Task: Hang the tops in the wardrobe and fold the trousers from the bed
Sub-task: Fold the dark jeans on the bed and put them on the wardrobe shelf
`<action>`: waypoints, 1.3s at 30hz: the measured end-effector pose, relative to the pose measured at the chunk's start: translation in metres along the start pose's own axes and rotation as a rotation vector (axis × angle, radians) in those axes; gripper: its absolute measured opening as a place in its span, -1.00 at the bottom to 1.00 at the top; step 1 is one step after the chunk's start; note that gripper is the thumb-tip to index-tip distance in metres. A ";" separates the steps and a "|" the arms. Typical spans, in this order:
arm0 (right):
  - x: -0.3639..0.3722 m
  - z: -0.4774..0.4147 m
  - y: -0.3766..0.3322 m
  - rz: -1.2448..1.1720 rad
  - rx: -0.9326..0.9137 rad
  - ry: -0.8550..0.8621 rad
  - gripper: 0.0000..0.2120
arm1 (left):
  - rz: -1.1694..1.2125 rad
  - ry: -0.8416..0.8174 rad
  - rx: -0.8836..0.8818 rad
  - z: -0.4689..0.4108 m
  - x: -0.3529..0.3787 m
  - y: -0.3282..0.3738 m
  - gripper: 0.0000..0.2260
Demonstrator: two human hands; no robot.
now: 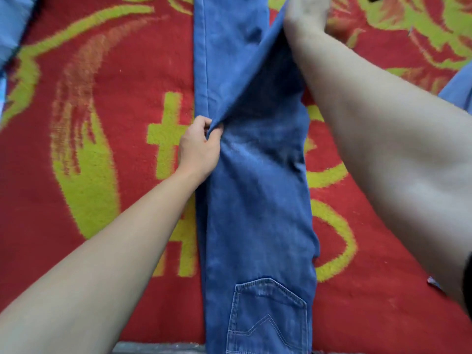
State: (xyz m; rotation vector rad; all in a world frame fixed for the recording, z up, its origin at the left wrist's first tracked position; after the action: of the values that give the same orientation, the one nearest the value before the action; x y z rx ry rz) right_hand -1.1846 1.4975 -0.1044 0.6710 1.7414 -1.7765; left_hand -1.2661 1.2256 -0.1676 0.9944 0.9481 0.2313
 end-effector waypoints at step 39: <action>0.162 -0.017 -0.054 0.222 -0.630 -0.325 -0.66 | -0.268 -0.073 -0.195 -0.160 0.032 -0.006 -0.68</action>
State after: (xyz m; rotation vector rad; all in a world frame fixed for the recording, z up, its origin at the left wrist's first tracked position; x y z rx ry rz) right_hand -1.3393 1.5079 -0.1778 0.2704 1.7736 -1.0267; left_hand -1.3714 1.3380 -0.2226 0.6844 0.9618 0.0601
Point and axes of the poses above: each hand's wrist, its own z-axis away from the middle knuckle, its own x-axis out of the palm, y = z × x, the point moved 4 cm from there along -z, towards the middle knuckle, and after that the axes turned 11 degrees about y, right-handed, at the moved point
